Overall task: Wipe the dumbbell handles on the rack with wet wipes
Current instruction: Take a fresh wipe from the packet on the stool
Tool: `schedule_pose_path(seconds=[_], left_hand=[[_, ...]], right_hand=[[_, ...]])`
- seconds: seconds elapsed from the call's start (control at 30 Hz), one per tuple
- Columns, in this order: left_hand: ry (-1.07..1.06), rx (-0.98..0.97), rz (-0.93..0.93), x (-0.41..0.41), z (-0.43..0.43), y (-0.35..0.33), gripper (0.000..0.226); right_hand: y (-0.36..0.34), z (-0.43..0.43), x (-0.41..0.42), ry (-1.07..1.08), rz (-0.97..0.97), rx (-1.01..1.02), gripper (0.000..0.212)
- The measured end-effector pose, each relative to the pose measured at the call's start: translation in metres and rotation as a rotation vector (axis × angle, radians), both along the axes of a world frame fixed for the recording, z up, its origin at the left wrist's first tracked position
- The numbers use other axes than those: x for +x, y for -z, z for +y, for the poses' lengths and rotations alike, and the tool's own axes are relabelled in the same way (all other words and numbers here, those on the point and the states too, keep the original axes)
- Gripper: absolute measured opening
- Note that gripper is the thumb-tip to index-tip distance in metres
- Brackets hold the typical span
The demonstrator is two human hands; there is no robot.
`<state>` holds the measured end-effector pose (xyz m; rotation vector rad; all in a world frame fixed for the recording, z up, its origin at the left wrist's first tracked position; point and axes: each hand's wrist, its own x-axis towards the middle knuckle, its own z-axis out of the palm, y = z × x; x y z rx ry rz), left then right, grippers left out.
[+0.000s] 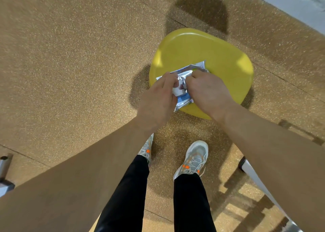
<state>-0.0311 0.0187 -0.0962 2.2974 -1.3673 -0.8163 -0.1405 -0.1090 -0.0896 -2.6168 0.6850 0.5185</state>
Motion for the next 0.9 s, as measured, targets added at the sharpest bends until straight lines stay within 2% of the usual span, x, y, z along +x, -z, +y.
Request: schedule_pose_path(seconds=[0.07,0.27,0.37,0.47,0.57,0.8,0.9], left_hand=[[-0.001,0.004,-0.014,0.000,0.000,0.000,0.032],[-0.006,0.002,-0.024,0.000,0.001,-0.002,0.032],[-0.038,-0.044,-0.031,-0.004,0.002,-0.001,0.045],[-0.106,-0.127,-0.067,-0.009,-0.001,-0.001,0.066],[-0.119,-0.108,-0.057,-0.011,-0.007,0.001,0.080],[-0.057,-0.098,-0.172,-0.015,-0.011,0.009,0.052],[-0.045,-0.093,-0.222,-0.015,-0.010,0.009,0.050]], right_hand=[[-0.002,-0.002,0.002,-0.044,0.003,0.053,0.010],[0.009,-0.013,0.002,-0.081,-0.074,0.024,0.005],[0.006,-0.015,0.000,-0.054,-0.128,0.081,0.016],[0.000,-0.017,-0.003,0.007,-0.181,0.175,0.014],[-0.007,-0.021,-0.004,0.078,-0.166,0.247,0.018],[-0.018,-0.023,-0.002,0.212,-0.123,0.363,0.011],[-0.021,-0.021,-0.001,0.279,-0.092,0.439,0.013]])
